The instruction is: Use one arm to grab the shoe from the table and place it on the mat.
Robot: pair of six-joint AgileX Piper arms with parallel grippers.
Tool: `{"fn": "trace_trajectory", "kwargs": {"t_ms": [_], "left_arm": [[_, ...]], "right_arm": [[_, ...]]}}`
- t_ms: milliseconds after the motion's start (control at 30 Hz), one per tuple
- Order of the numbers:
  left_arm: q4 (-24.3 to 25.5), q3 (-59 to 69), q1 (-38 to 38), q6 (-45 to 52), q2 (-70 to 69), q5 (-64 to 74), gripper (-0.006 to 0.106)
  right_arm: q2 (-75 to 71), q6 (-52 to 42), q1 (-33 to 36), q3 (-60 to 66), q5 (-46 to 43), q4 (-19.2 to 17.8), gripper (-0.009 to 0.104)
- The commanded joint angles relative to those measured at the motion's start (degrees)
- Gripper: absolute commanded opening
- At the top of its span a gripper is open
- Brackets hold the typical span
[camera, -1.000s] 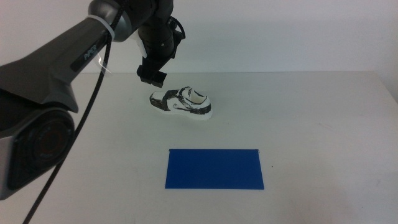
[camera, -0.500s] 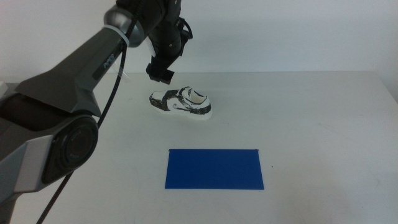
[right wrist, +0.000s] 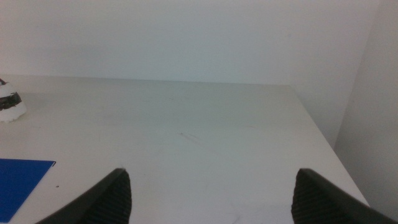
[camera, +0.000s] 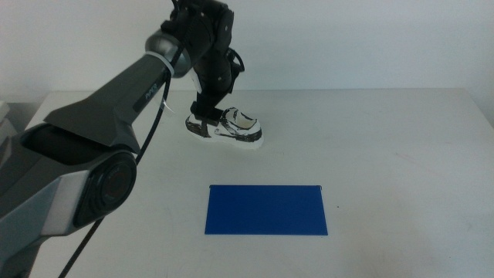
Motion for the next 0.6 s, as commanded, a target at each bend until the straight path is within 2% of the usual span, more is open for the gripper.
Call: {"fn": "trace_trajectory", "kwargs": {"t_ms": [0,567], "left_arm": [[-0.23,-1.78,0.03,-1.57,-3.21,3.28,0.090],[-0.91,-1.78,0.03,-11.46,1.23,-2.22,0.090]], "right_arm": [[-1.16,-0.72,0.18,-0.54,-4.56,-0.49,0.066],[-1.16,-0.72,0.18,-0.54,-4.56,-0.49,0.066]]}}
